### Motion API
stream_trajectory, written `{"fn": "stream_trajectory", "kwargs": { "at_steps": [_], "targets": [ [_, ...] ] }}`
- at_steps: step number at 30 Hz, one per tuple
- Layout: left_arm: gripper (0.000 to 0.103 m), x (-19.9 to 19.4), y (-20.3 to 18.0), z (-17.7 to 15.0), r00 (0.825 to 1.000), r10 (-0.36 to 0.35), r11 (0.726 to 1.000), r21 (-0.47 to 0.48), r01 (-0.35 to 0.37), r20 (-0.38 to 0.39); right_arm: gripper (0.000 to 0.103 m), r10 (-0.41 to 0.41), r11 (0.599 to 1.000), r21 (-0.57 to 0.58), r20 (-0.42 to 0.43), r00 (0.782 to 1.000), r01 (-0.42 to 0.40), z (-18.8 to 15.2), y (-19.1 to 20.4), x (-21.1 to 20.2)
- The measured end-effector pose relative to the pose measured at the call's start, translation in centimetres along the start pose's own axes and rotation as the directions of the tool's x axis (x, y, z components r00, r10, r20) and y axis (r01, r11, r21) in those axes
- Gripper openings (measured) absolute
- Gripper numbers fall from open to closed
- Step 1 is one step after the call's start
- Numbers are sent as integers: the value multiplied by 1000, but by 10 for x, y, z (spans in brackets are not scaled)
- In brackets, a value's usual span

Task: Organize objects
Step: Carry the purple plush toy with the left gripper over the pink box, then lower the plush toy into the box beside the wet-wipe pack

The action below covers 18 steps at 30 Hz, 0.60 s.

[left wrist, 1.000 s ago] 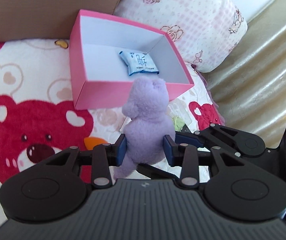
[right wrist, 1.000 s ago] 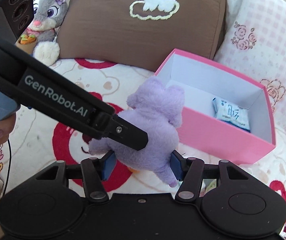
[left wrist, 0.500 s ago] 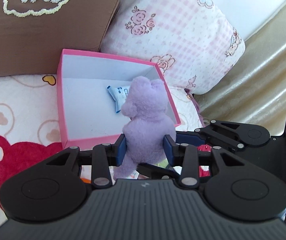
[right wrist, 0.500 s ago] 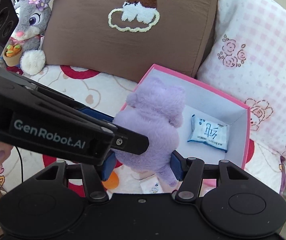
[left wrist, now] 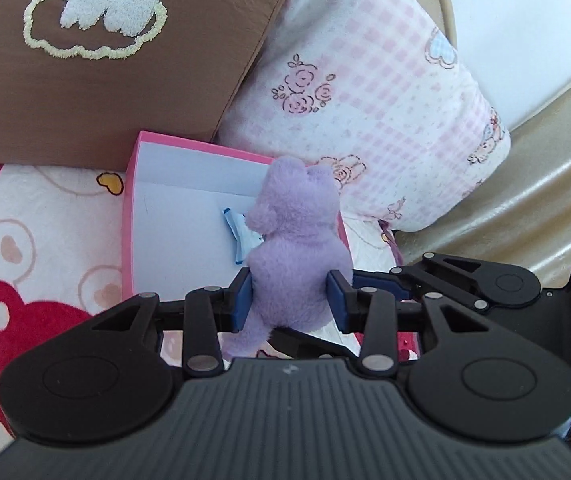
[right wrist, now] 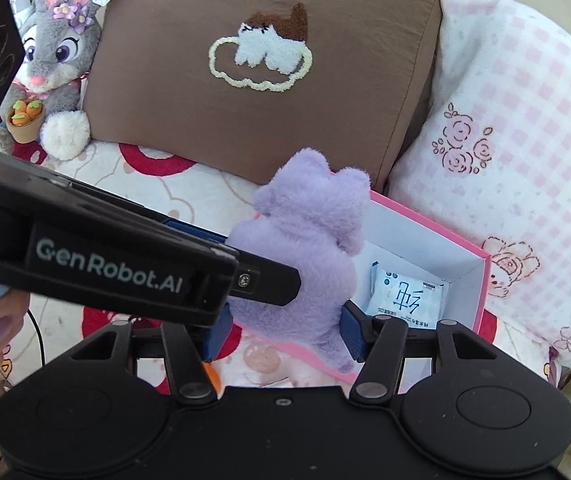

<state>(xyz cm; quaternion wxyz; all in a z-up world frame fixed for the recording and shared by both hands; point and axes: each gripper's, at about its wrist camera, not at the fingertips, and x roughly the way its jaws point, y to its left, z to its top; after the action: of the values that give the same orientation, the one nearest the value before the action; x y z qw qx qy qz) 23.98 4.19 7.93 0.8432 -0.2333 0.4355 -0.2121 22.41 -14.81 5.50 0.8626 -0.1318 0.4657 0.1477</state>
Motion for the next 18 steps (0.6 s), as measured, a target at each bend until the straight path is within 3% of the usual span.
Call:
{"fn": "stream_trajectory", "kwargs": {
  "at_steps": [8,18],
  "targets": [
    [38,64,-1,18,994,107,994,-4,-107,-17,62,102,992,74,14,995,-103,-6,-53,59],
    [39,146,22,26,980,120,986,-95,-136,-161,62,189,975,127,-54,981,-181,-20,-97,123]
  ]
}}
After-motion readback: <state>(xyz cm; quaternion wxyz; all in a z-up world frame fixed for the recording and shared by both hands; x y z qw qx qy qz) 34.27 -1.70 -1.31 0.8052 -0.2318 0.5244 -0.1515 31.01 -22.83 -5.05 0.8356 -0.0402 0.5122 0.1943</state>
